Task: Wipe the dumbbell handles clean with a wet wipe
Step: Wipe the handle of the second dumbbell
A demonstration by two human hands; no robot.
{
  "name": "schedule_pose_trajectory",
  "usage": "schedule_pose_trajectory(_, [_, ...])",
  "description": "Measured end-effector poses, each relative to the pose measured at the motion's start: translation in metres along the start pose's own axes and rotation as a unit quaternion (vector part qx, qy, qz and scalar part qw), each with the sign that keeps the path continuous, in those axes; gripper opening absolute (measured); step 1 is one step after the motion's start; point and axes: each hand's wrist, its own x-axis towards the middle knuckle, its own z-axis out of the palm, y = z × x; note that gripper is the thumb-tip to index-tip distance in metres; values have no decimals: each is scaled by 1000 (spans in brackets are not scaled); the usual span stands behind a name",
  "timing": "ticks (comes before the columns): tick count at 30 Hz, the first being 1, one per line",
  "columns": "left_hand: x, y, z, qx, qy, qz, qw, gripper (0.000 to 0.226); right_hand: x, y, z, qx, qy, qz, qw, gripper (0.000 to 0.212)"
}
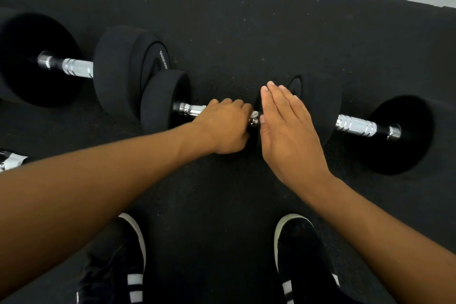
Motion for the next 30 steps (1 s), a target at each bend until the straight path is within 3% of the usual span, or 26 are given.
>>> schedule_pose_trajectory(2, [-1, 2, -2, 26, -27, 4, 999, 61, -1, 1, 0, 0, -2, -3, 1000, 54])
schedule_pose_trajectory(5, [-26, 10, 23, 141, 52, 7, 989, 79, -4, 1, 0, -7, -5, -8, 1000, 54])
schedule_pose_trajectory(9, [-54, 9, 53, 215, 92, 45, 971, 65, -3, 2, 0, -12, -9, -10, 1000, 55])
schedule_pose_trajectory(13, [-48, 6, 43, 209, 71, 42, 974, 67, -1, 2, -2, -12, -12, -8, 1000, 55])
schedule_pose_trajectory(19, [-2, 8, -9, 56, -37, -21, 998, 63, -1, 2, -2, -6, -7, -10, 1000, 54])
schedule_pose_trajectory(22, [-8, 5, 9, 97, 30, 7, 995, 59, -4, 2, -2, -6, -6, -14, 1000, 54])
schedule_pose_trajectory(25, [-32, 4, 40, 163, 102, 39, 980, 72, -4, 2, -2, -8, 0, -17, 1000, 53])
schedule_pose_trajectory(30, [-49, 2, 50, 199, 87, 49, 975, 81, -1, 2, -2, 0, 6, -12, 1000, 53])
